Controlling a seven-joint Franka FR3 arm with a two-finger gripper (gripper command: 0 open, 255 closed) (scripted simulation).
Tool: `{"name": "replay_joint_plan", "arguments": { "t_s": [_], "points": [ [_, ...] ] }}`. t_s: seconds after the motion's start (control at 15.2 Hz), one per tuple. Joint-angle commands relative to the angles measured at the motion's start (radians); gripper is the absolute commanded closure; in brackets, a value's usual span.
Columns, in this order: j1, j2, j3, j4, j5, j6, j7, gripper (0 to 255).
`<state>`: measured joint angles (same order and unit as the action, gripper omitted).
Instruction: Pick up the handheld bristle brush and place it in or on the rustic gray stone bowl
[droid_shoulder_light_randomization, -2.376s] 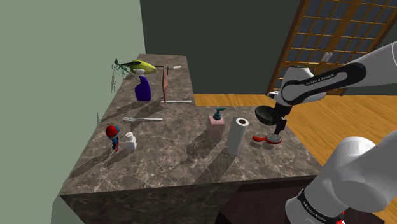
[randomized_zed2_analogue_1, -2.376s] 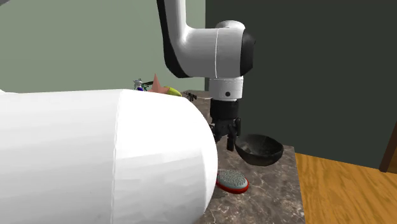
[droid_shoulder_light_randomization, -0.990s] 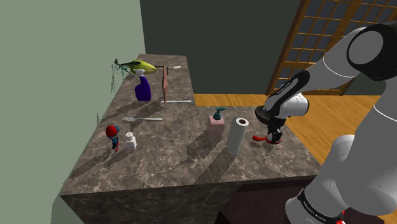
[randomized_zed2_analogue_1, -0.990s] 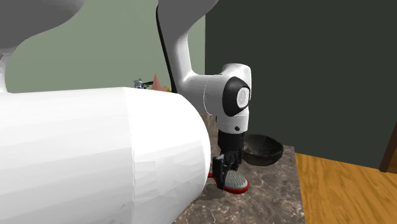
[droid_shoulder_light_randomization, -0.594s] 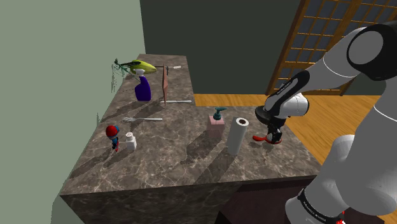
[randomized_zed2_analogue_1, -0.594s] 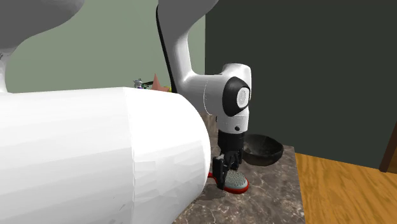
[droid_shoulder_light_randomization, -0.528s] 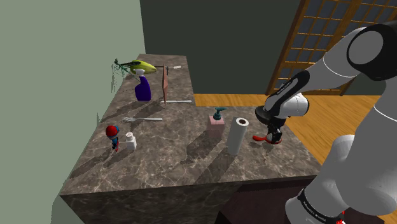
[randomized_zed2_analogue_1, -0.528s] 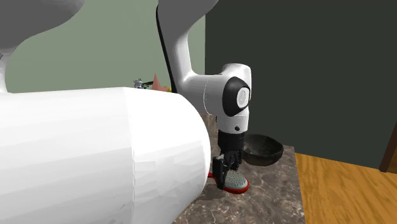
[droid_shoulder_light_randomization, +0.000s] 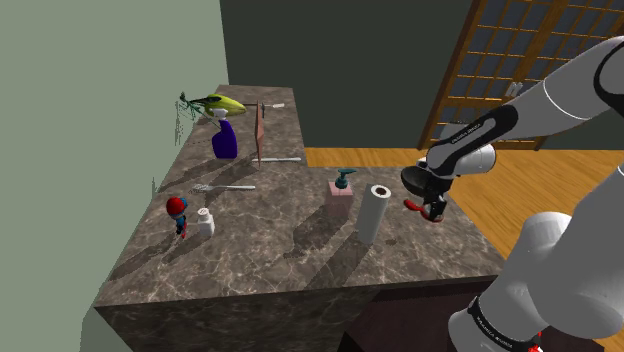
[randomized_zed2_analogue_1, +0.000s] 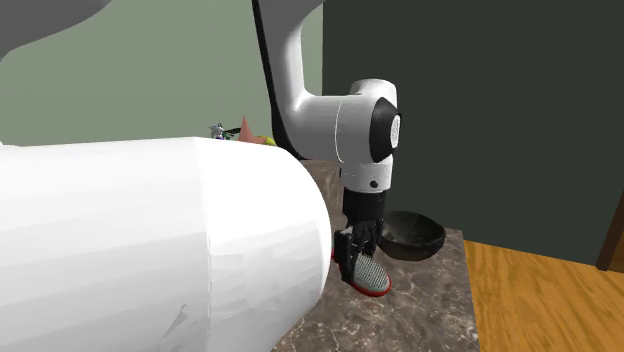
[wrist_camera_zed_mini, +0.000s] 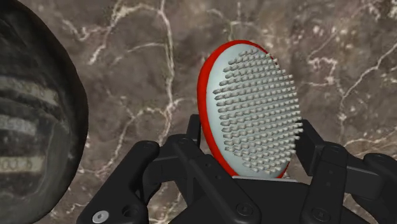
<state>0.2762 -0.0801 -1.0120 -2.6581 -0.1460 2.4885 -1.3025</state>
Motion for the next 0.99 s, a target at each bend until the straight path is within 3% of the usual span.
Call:
{"name": "replay_joint_plan", "arguments": {
  "t_s": [0.0,0.4,0.92],
  "points": [
    [-0.021,-0.057,0.012,0.003,-0.072,-0.041,0.051,255],
    [-0.080,-0.178,0.070,0.025,-0.173,-0.159,0.129,255],
    [-0.131,-0.299,0.143,0.065,-0.225,-0.308,0.177,255]
  ]
}}
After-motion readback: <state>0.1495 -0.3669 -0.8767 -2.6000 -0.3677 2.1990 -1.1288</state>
